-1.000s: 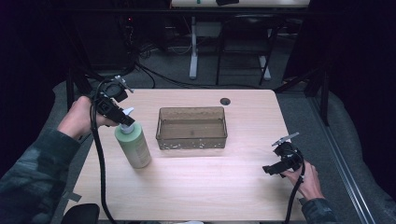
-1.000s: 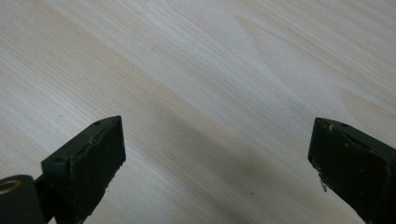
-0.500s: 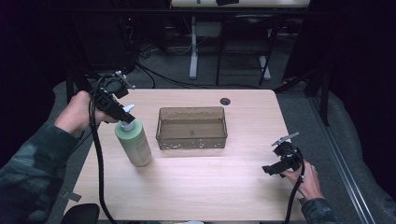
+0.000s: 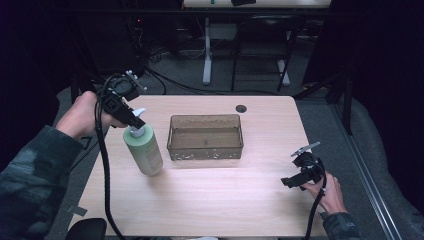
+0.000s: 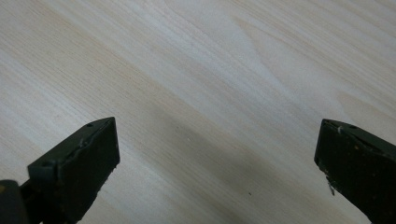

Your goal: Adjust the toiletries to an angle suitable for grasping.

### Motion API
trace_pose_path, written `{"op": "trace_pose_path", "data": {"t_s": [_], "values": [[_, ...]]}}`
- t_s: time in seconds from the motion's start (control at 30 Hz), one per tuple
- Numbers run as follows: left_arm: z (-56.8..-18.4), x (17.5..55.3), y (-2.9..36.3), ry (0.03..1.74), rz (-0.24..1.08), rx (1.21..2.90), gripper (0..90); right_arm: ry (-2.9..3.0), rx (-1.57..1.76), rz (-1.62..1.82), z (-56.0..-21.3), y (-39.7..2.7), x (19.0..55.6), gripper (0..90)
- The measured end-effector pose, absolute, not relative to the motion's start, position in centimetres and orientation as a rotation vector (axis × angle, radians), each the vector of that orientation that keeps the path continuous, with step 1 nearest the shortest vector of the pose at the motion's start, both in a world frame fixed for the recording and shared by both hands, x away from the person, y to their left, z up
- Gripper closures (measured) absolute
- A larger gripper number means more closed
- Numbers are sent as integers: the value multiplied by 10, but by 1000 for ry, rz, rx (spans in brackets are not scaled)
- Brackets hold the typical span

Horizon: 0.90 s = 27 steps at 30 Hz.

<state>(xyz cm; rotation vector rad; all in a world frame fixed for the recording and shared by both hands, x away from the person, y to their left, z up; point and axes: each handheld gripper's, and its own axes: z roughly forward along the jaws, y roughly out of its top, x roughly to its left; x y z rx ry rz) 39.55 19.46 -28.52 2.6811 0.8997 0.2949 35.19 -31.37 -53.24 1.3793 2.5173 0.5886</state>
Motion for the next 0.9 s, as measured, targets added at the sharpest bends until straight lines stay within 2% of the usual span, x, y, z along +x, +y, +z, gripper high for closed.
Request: {"op": "trace_pose_path", "data": {"t_s": [0.9], "values": [[-255,397,182,842,332,2711,627,2522,1374,572,-534,-314,353,1]]}}
